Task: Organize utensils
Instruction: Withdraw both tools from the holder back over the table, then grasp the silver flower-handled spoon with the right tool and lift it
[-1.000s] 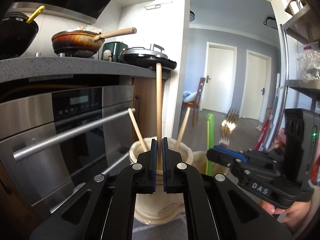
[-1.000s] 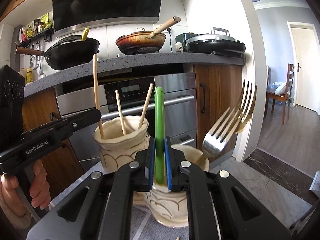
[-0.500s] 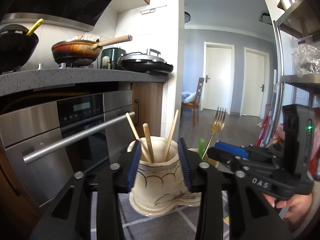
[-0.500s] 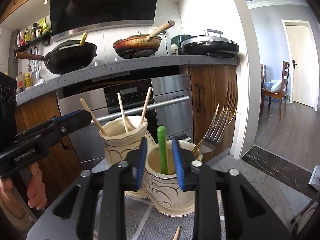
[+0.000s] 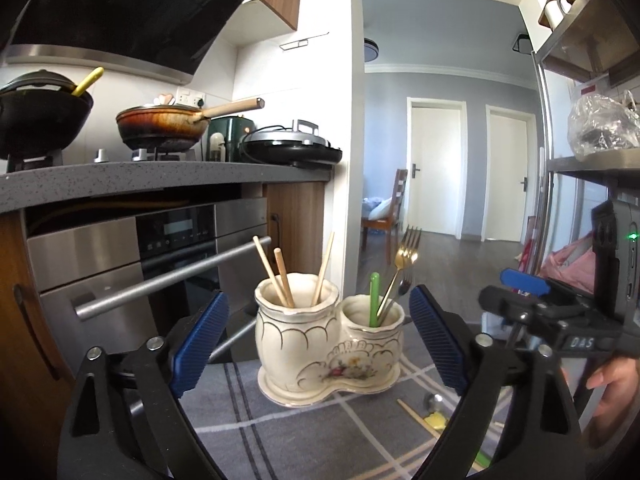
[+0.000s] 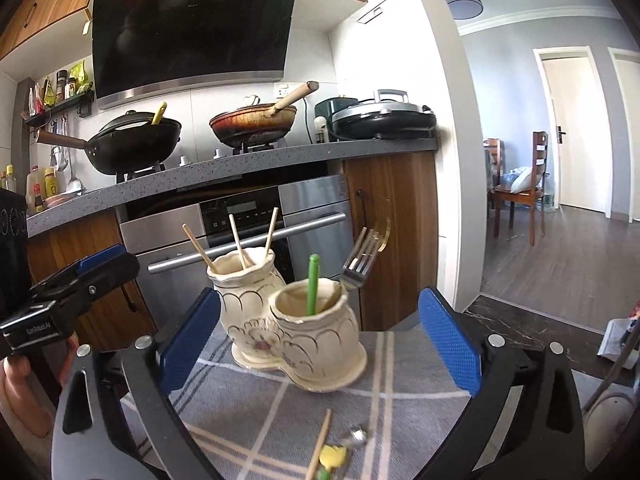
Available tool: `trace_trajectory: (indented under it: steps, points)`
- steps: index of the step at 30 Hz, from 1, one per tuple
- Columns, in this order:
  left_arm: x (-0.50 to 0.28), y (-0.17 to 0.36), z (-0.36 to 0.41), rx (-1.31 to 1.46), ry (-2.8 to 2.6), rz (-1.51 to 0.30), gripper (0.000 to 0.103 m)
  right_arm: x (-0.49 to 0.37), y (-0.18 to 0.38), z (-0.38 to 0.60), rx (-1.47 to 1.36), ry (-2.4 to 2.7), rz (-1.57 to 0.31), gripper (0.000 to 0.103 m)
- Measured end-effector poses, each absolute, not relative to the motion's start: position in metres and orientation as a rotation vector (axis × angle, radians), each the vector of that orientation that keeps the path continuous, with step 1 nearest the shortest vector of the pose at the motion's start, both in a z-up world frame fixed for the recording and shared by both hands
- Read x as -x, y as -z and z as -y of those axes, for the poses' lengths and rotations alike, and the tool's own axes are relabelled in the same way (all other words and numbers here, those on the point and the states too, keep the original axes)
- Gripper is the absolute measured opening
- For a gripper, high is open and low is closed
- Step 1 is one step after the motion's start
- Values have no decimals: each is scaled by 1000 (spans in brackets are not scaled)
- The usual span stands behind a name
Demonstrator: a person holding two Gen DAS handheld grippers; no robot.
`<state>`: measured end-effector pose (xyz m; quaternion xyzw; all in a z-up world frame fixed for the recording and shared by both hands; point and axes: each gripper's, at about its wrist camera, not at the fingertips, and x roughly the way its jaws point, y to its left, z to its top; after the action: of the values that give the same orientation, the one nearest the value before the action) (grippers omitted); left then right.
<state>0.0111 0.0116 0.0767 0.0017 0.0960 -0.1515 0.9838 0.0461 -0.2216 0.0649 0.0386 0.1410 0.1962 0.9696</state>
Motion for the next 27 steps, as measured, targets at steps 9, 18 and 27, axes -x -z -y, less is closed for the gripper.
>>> trace_trajectory:
  steps: [9,18,27]
  points:
    - [19,-64,-8,5,280,-273,98,-7,-51,255,-53,-327,-325,98]
    - [37,-47,-3,-61,161,-376,98,3,-28,286,-36,-249,-435,98]
    - [33,-16,11,-67,214,-482,98,10,-2,279,32,-268,-550,98]
